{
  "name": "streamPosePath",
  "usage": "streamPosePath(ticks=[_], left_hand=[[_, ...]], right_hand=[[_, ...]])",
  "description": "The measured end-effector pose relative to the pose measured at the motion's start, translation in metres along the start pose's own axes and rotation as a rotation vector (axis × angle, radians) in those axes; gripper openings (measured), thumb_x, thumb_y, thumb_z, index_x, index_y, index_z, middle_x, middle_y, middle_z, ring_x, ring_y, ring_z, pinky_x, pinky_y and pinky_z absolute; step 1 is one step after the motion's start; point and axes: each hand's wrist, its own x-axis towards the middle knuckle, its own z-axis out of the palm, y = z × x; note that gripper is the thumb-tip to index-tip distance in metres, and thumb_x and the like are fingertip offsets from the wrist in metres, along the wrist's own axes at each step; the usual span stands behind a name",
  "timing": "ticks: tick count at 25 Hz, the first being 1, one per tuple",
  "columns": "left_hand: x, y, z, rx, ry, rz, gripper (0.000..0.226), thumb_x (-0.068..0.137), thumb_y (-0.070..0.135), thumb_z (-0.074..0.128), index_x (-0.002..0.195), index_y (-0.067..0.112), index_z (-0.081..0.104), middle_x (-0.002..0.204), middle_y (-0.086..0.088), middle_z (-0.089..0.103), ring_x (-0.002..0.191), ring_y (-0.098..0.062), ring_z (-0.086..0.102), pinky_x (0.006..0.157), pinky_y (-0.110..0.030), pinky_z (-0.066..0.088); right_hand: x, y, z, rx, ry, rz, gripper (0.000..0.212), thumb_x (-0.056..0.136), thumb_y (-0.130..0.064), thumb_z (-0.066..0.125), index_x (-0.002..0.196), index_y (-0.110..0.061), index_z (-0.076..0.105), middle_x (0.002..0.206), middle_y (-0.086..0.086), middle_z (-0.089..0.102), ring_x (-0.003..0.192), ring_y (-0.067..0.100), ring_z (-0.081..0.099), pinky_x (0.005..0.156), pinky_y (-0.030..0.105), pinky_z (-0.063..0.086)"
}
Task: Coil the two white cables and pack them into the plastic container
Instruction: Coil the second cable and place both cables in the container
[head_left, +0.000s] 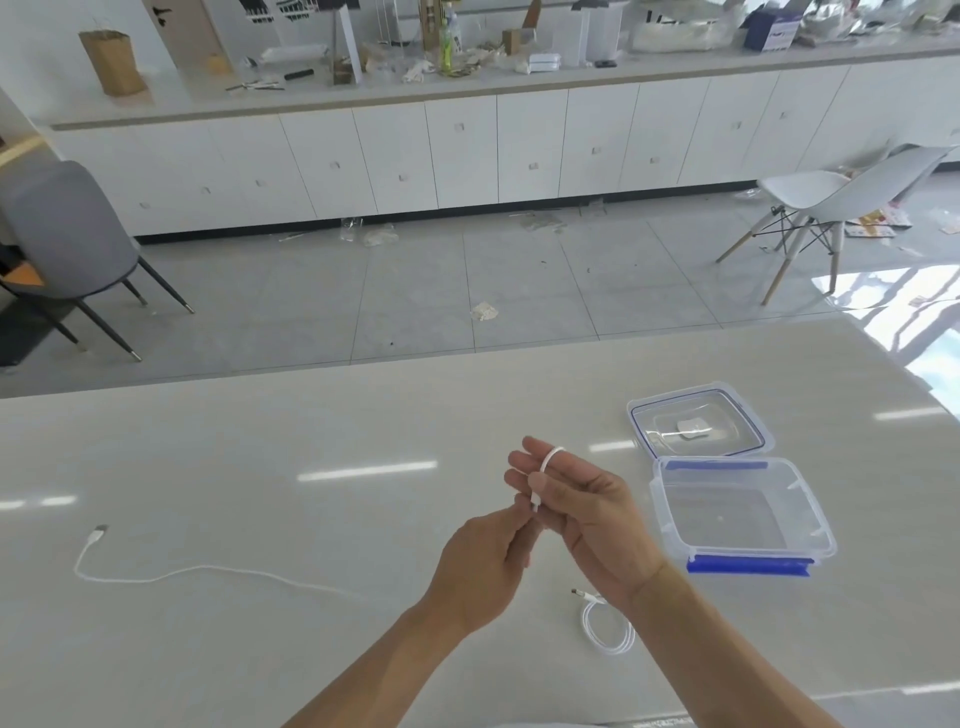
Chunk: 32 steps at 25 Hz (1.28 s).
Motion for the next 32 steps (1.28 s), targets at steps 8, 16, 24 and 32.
streamPosePath(ticks=[8,16,24,32], left_hand=[[-0.014,0.007,-0.029,0.27,-0.159,0.008,0.032,0.102,0.043,0.037,0.091,0.022,0.059,0.082,0.003,0.068,0.073,-0.02,0.061,0.069,-0.037,0.052],[0.0,0.021,-0.1,0.175,-0.161,0.168,0.016,0.09,0.046,0.061,0.085,0.032,0.067,0.068,0.023,0.056,0.066,0.001,0.052,0.06,-0.011,0.035],[0.021,-0.001,-0.109,-0.356,-0.073,0.002,0.01,0.087,0.021,0.076,0.079,0.027,0.074,0.076,0.015,0.067,0.067,-0.001,0.058,0.064,-0.011,0.044],[0.028,-0.019,-0.064,-0.555,-0.03,-0.205,0.023,0.099,0.022,0.058,0.08,0.023,0.071,0.059,0.02,0.058,0.05,0.0,0.043,0.049,-0.008,0.034]], right_hand=[[0.006,0.002,-0.006,-0.566,0.137,-0.168,0.026,0.092,0.011,0.059,0.097,-0.007,0.077,0.102,-0.004,0.081,0.098,0.014,0.076,0.085,0.02,0.052],[-0.012,-0.006,-0.003,-1.097,-0.277,-0.014,0.032,0.102,-0.025,0.052,0.078,-0.038,0.069,0.071,-0.02,0.064,0.065,0.002,0.048,0.066,0.016,0.042],[-0.029,-0.005,0.008,-0.457,-0.328,0.211,0.03,0.102,-0.023,0.047,0.106,-0.008,0.074,0.078,-0.003,0.059,0.075,0.018,0.06,0.109,0.056,0.045],[-0.01,-0.003,0.019,-0.391,-0.245,0.102,0.019,0.096,-0.013,0.057,0.102,-0.008,0.075,0.082,0.001,0.069,0.079,0.021,0.064,0.107,0.061,0.045]])
